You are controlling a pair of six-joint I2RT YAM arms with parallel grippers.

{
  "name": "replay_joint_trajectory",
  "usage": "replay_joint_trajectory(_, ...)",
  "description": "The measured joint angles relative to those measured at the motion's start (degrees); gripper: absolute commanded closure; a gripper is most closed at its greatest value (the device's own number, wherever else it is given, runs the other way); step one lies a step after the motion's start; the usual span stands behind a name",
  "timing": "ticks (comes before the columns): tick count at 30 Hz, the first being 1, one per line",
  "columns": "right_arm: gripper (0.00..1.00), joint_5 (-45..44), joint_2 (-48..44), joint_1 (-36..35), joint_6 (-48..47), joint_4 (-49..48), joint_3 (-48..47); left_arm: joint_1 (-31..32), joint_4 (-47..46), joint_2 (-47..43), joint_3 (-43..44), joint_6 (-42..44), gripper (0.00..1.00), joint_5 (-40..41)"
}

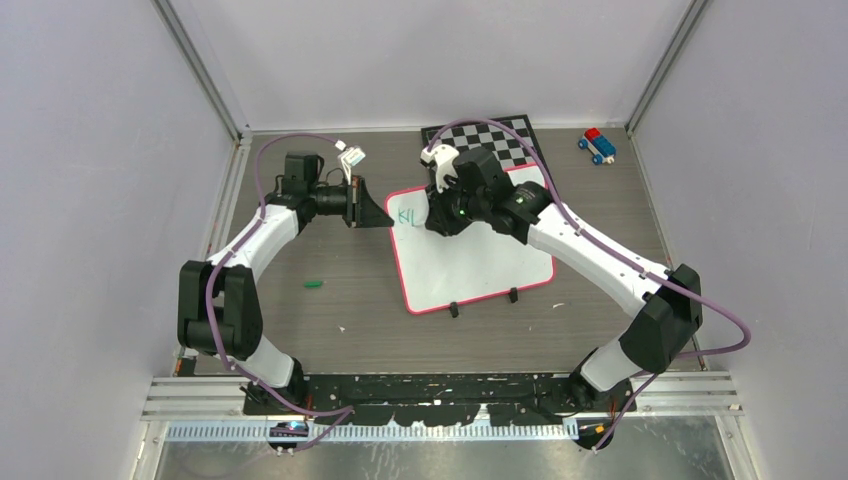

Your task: Write a sentence on the whiteboard

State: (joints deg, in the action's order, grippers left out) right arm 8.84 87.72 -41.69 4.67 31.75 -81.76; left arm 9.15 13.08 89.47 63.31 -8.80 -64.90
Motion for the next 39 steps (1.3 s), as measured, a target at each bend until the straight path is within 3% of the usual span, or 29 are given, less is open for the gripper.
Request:
replay_joint_trajectory(22, 1.00, -1.36, 0.39, 1.44, -0.04, -0.02, -2.97, 0.00, 0.00, 0.00, 0.00, 0.00, 1.00, -0.09)
replay_joint_trajectory(39, 1.00, -0.46, -1.62, 1.81, 0.04, -0.42, 1.29, 0.00, 0.04, 0.00, 0.00, 0.00, 1.00, 0.33)
